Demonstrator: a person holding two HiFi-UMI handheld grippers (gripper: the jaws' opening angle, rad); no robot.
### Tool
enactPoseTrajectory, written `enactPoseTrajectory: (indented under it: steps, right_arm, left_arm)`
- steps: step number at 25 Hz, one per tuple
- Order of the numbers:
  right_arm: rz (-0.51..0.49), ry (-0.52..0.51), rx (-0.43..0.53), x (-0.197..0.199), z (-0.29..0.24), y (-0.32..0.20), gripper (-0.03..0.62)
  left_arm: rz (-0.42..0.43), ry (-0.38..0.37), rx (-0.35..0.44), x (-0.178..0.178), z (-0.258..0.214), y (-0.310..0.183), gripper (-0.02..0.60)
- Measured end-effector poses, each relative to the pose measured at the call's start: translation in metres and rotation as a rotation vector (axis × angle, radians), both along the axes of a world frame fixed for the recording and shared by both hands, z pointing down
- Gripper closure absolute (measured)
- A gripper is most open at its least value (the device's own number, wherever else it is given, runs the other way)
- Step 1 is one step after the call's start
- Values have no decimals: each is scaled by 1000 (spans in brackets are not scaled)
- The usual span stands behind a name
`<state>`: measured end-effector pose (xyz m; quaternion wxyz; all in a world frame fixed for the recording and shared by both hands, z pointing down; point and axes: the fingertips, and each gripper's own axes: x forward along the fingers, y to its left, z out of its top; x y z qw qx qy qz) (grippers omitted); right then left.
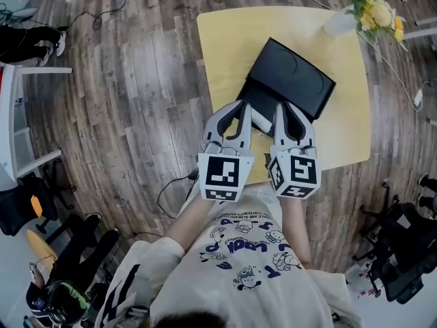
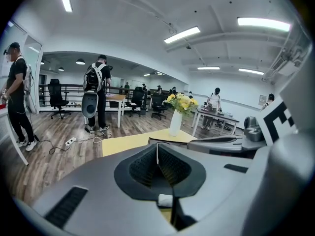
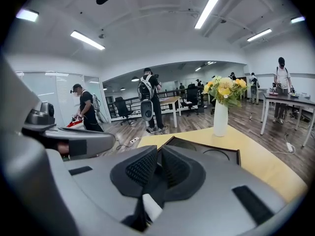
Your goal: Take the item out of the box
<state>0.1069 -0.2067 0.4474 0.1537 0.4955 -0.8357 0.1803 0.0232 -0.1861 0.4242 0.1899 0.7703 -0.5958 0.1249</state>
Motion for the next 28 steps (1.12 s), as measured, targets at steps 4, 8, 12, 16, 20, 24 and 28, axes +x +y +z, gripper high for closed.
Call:
enactPoseTrajectory:
  steps: [4,8,12,16,20,24,28]
  right_arm:
    - [-46,33,-43,-8,12,-1,548]
    - [-92,73,-91,-16,26,-5,548]
    - [-137,93,-119,-20,34,-7,548]
    - [-181,125,-145,-20,43,-7,548]
    - [-238,157,-189,-18,56,-5,546]
    - [-310,194,-212,-19,73,-4,546]
    - [-388,219,-241,-20,79,5,541]
  left_arm:
    - [4,11,-21,-5,8,-5,560]
    - [14,20,-62,-9,23,-10,560]
    - [18,29,-97,-13,36,-12,560]
    - [32,33,-126,-15,47,-14,560]
    - [42,35,-142,-13,52,-16,560]
    - [53,35,-148,-13,64,-20,560]
    - [46,42,-162,-13,66,-17,560]
